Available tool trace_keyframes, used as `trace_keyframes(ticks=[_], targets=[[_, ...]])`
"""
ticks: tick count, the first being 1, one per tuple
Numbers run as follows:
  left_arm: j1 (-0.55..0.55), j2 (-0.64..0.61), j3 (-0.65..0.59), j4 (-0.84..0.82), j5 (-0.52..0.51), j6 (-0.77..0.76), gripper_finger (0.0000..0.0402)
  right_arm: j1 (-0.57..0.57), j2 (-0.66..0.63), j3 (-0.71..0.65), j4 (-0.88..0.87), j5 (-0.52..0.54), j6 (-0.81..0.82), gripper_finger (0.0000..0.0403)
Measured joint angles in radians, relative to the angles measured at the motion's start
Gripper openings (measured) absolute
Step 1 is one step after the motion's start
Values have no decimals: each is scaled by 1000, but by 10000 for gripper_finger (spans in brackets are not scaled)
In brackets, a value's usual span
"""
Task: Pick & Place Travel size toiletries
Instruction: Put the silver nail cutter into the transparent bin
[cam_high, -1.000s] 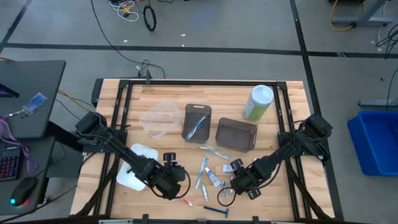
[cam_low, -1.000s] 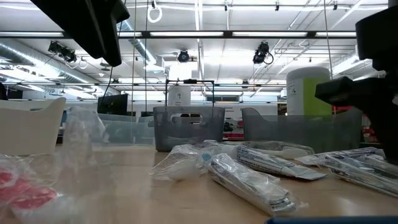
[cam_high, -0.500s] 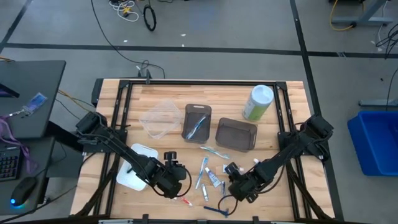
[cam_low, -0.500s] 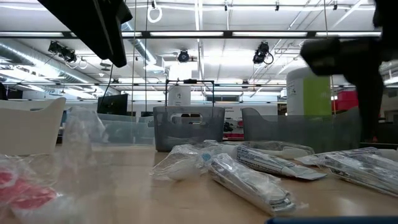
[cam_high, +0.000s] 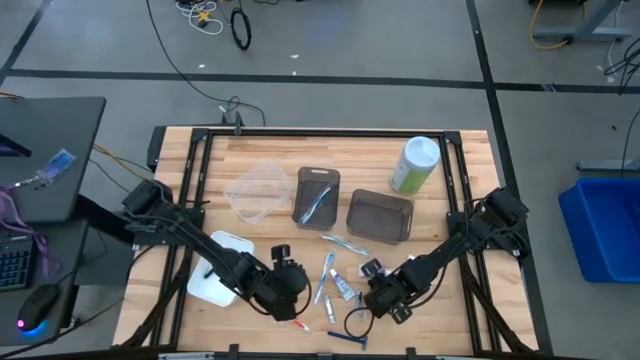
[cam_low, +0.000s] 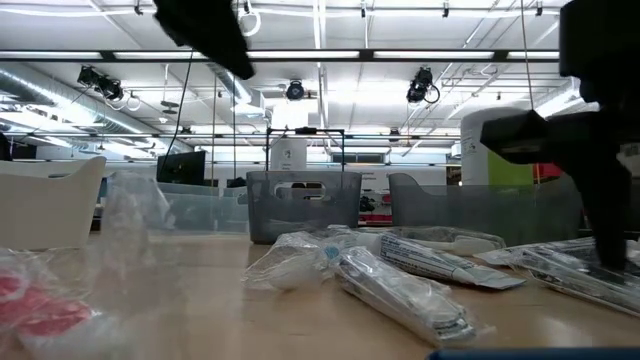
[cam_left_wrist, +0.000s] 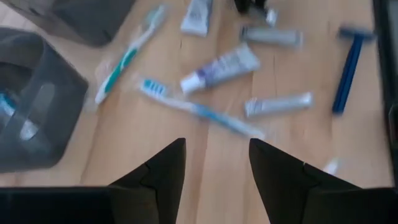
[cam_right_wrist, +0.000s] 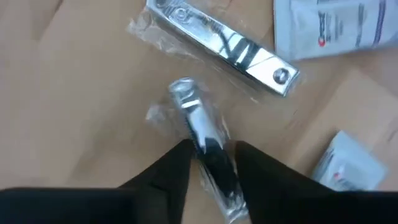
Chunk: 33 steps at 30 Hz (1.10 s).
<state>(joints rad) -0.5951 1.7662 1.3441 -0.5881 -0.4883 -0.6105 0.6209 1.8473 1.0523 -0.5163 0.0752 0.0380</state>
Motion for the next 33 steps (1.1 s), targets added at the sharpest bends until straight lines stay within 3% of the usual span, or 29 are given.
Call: trace_keyframes(ticks=[5, 8, 10, 15, 18, 26, 33], targets=[[32, 1, -3, 91, -9, -21, 187, -2, -24, 1, -19, -58, 128, 63], [53, 3, -5, 125, -13, -4, 187, 0, -58, 39, -66, -50, 178, 48], [70, 3, -5, 145, -12, -2, 187, 1, -88, 58, -79, 15, 188, 47], [110, 3, -5, 203, -5, 63, 187, -12, -149, 67, -52, 319, 109, 49], [132, 3, -5, 235, 36, 152, 187, -45, -160, 70, 19, 397, 75, 50], [188, 3, -5, 259, 45, 302, 187, -187, -161, 70, 154, 357, -25, 50], [236, 3, -5, 224, 64, 304, 187, -236, -161, 69, 194, 333, -39, 50]])
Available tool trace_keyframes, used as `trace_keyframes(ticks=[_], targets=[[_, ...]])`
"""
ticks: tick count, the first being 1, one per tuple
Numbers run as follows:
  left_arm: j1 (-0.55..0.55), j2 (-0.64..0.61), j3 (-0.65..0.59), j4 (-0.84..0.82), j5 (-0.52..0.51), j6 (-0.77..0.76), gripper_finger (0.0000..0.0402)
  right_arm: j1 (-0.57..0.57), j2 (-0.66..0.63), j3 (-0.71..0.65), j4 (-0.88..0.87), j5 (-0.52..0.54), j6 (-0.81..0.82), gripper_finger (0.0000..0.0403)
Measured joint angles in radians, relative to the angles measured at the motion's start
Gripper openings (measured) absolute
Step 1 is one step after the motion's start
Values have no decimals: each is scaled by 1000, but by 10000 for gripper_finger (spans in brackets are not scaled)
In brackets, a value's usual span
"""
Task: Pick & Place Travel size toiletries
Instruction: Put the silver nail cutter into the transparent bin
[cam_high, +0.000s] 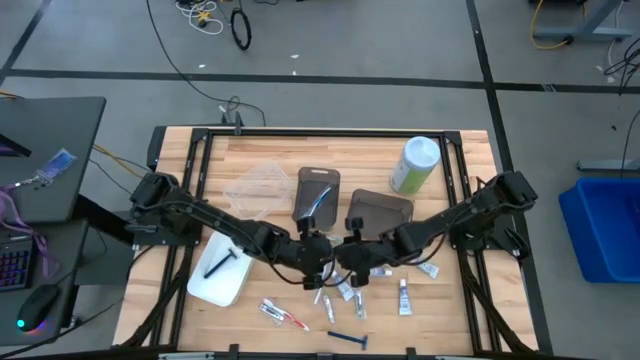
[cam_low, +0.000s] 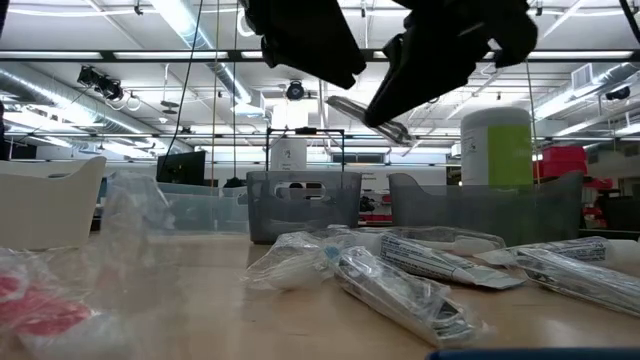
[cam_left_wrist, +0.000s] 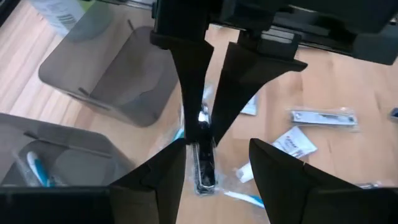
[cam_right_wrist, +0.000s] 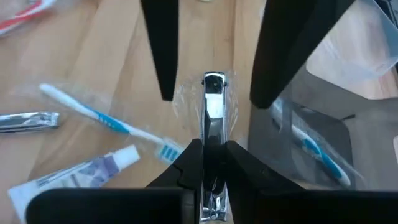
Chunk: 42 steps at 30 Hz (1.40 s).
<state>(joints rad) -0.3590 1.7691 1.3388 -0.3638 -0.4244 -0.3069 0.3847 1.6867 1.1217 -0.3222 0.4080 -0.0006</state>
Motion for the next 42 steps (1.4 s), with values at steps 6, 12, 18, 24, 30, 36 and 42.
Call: trace_keyframes(ticks=[6, 12, 18, 24, 30, 36, 42], targets=[[21, 0, 0, -25, 42, -7, 186, 2, 0, 0, 54, 3, 0, 50], [20, 0, 0, -66, 49, -11, 171, 1, 0, 0, 111, 24, 12, 50], [20, 0, 0, -98, 48, -16, 139, -3, 0, 0, 121, 27, 16, 50], [20, 0, 0, -93, 45, -17, 99, -4, 0, 0, 120, 27, 15, 50], [20, 0, 0, -94, 46, -30, 68, -4, 0, 0, 118, 26, 7, 50], [20, 0, 0, -95, 43, -45, 57, -4, 0, 0, 113, 27, -5, 74], [20, 0, 0, -120, 33, -105, 61, -4, -1, 0, 77, 53, 24, 119]])
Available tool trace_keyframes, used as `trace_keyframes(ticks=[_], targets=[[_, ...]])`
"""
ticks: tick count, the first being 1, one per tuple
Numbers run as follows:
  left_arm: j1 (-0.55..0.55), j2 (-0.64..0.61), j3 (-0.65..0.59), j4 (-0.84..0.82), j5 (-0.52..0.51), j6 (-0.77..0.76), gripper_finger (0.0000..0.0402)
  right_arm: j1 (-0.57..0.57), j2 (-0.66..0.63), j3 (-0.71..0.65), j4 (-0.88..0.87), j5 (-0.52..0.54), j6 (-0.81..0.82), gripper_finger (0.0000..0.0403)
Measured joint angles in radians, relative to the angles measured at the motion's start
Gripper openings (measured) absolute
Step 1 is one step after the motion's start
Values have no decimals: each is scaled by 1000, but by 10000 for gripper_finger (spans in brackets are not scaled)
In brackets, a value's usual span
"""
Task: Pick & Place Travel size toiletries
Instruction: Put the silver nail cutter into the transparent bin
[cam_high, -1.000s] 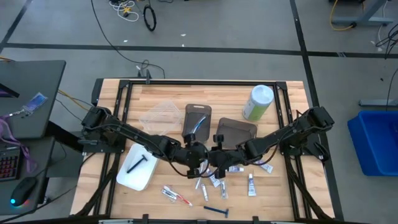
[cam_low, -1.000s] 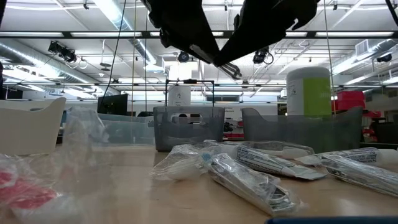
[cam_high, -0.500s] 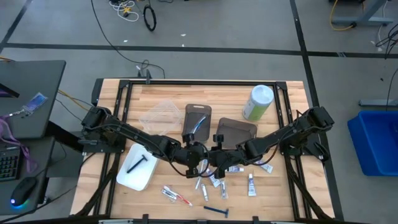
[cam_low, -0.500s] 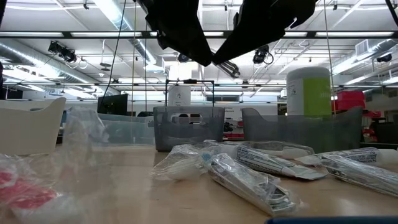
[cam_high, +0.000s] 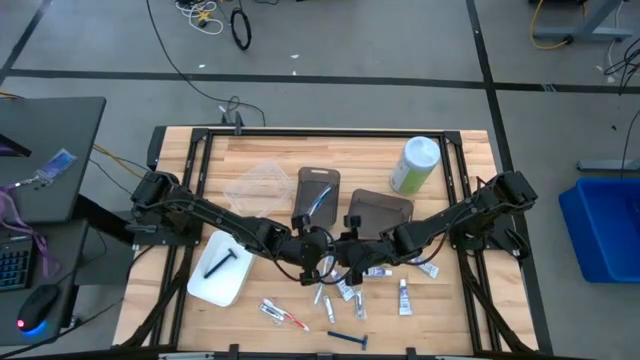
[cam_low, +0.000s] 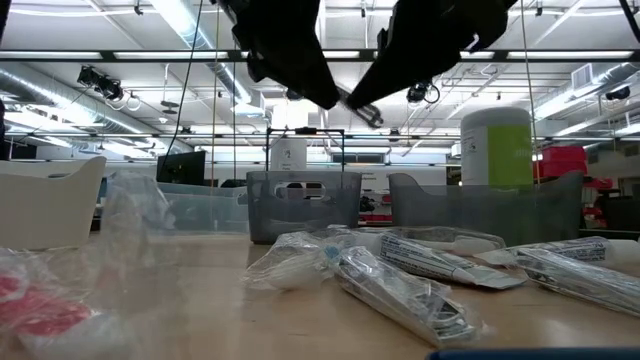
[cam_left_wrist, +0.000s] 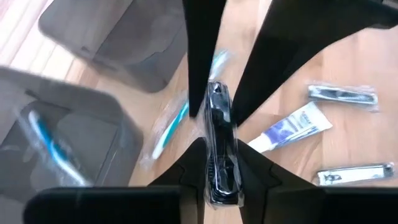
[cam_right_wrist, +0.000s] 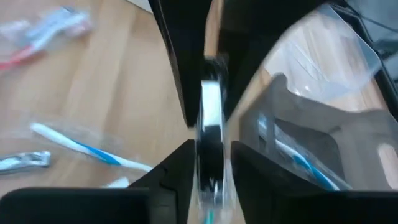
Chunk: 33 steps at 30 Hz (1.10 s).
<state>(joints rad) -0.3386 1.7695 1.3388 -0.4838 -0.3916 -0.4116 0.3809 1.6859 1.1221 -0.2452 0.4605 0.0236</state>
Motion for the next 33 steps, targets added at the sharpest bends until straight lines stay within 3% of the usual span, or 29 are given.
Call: trace_keyframes(ticks=[5, 13, 25, 29, 33], targets=[[0, 0, 0, -96, -19, -123, 55, 11, 0, 0, -49, 89, 48, 148], [0, -16, 32, -309, -49, -236, 57, 54, -21, 0, -110, 97, 52, 174], [17, -237, 72, -799, -286, -451, 56, 85, -59, 0, -173, 83, 127, 183], [58, -332, 13, -826, -288, -476, 55, 84, -59, 0, -167, 40, 130, 180], [125, -439, -139, -765, -250, -474, 62, 84, -59, 0, -159, 0, 130, 177]])
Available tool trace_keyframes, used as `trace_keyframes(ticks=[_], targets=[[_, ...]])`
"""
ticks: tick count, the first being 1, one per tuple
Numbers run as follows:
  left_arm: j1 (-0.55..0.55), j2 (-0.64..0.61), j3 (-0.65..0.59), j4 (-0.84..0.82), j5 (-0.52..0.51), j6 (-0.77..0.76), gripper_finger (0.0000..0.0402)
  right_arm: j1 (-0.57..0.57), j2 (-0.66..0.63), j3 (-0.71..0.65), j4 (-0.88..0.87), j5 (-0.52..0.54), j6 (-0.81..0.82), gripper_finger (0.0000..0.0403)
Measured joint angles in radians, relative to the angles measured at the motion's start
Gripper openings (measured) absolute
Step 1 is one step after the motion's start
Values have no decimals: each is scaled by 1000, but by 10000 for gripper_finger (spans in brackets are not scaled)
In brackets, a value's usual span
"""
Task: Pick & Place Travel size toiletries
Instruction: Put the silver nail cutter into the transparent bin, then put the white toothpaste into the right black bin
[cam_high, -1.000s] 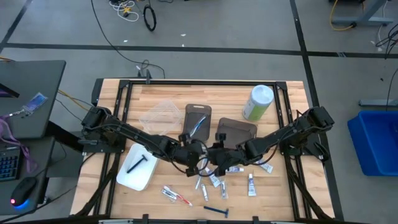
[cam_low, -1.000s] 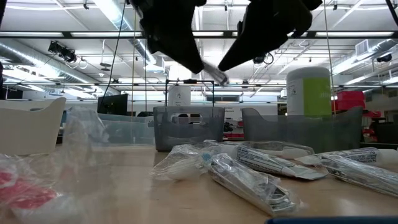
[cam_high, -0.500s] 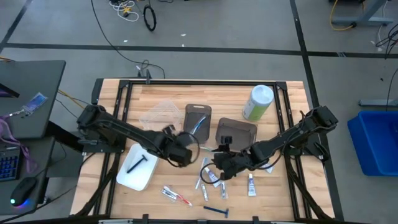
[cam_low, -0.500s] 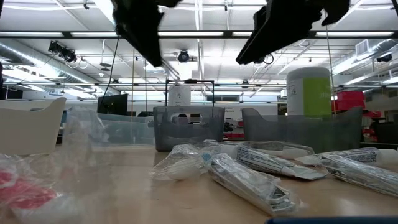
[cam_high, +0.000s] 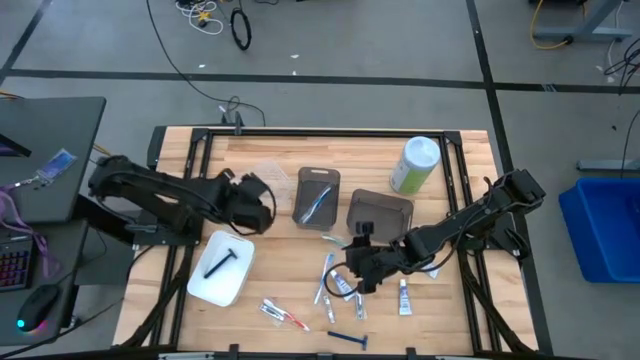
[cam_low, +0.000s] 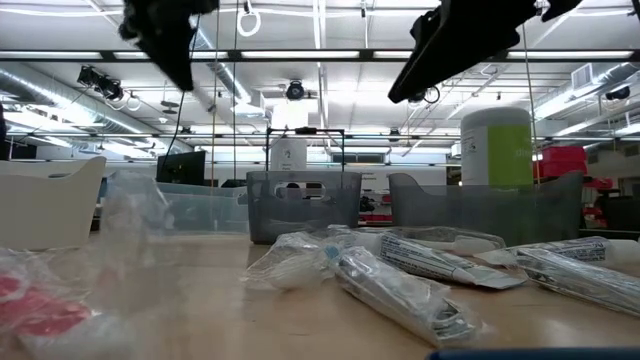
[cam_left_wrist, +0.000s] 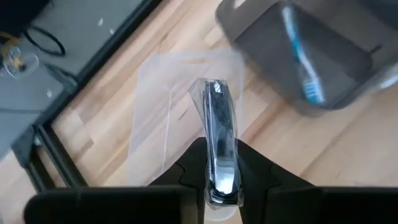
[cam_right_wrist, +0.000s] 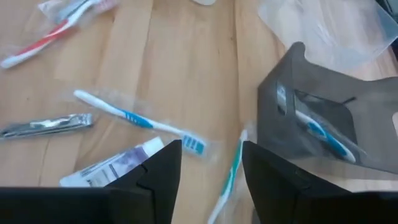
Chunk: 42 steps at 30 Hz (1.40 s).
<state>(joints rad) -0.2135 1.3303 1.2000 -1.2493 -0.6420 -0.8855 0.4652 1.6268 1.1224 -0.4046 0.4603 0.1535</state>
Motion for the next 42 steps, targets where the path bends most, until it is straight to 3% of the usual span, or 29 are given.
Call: trace_keyframes(ticks=[10, 19, 32, 42], targets=[[204, -238, -426, 345, 100, 101, 60, -11, 0, 0, 23, 0, -3, 179], [308, -233, -621, 617, 190, 223, 68, -15, 0, 0, 29, -28, -1, 170], [338, -236, -628, 640, 168, 247, 132, -16, 1, 0, 97, -96, -1, 173], [337, -240, -523, 637, 227, 313, 133, -21, 1, 0, 110, -124, 0, 172]])
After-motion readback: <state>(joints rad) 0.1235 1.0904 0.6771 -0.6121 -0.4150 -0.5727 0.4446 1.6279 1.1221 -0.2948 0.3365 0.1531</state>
